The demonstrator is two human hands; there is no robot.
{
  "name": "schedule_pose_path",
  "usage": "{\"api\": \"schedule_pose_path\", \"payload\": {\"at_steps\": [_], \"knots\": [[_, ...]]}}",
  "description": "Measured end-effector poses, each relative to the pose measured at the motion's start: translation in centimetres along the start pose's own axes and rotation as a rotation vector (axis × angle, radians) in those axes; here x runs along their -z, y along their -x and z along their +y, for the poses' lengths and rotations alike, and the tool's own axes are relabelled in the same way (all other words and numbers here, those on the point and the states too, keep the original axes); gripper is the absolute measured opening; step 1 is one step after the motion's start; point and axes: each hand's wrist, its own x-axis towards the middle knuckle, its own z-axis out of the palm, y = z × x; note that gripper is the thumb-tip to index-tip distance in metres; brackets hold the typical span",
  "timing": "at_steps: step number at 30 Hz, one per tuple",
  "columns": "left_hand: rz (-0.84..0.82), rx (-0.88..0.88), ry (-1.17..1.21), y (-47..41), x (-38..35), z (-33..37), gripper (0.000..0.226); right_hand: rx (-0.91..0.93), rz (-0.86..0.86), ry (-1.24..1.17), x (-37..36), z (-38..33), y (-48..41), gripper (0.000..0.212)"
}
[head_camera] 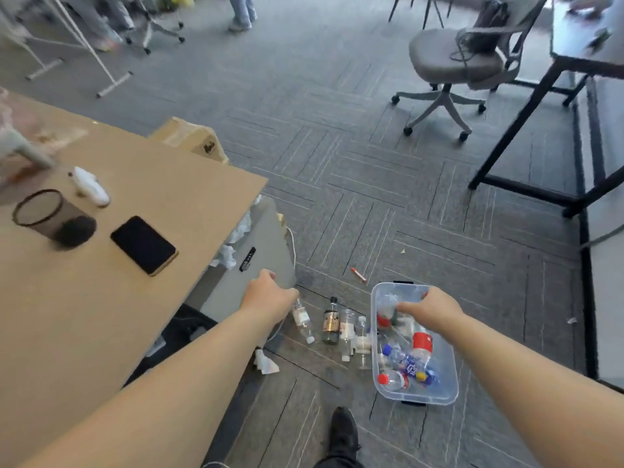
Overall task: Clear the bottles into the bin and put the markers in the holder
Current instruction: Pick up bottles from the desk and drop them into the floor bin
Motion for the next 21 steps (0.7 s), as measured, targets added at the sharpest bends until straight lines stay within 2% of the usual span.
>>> {"api": "schedule_pose_path", "payload": {"at_steps": [5,13,17,21], "knots": [[0.209,0.046,0.118,2.6,11.0,-8.1,0.06,0.215,0.012,0.041,-4.0,-11.7,5.5,0.081],[0.533,0.237,0.275,12.7,27.7,-29.3,0.061,0.634,-0.017,0.242,-17.5,-30.2,22.6,0.065],[0.651,0.35,0.305,19.0,32.7,-41.8,0.06,0.804,-0.091,0.366,-27.2,-36.0,32.7,0.075],[0.677,0.515,0.359,24.7,34.6,-52.7,0.062,0.947,-0.166,0.45,-37.2,-38.1,41.4,0.073]]}}
